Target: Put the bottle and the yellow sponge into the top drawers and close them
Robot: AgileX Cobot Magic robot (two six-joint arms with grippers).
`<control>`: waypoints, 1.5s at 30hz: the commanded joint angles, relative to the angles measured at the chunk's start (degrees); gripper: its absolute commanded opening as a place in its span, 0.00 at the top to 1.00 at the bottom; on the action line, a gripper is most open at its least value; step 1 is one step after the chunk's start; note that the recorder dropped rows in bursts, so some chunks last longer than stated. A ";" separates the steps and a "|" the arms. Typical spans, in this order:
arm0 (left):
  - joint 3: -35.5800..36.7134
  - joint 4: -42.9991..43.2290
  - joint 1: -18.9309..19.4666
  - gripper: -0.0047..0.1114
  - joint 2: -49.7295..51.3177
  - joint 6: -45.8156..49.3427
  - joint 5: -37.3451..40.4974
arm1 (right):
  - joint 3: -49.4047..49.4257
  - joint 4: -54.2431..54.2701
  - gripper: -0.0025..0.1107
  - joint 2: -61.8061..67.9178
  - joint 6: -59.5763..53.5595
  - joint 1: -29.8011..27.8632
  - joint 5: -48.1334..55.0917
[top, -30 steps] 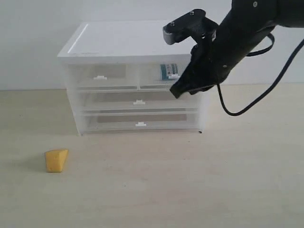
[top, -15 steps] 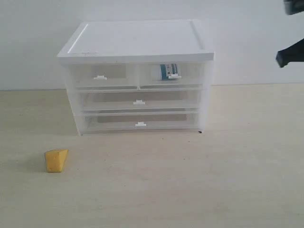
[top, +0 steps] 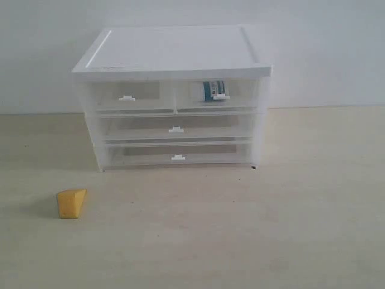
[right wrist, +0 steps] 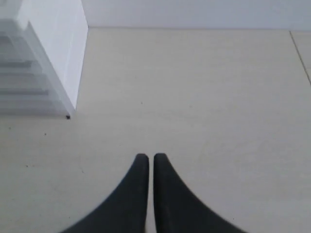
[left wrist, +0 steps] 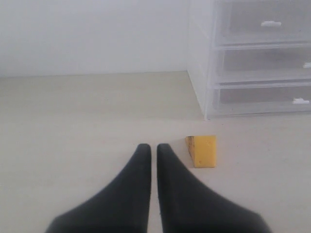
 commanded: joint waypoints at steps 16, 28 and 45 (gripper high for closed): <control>0.20 0.09 0.07 0.92 -0.21 0.00 -0.38 | 11.71 0.64 0.97 -13.93 -1.21 -0.11 -17.72; 0.20 0.09 0.07 0.92 -0.21 0.00 -0.38 | 37.52 1.24 0.97 -34.21 -2.31 -0.11 -28.50; 0.20 0.09 0.07 0.92 -0.21 0.00 -0.26 | 55.00 1.24 0.97 -55.42 -3.96 -0.11 -27.95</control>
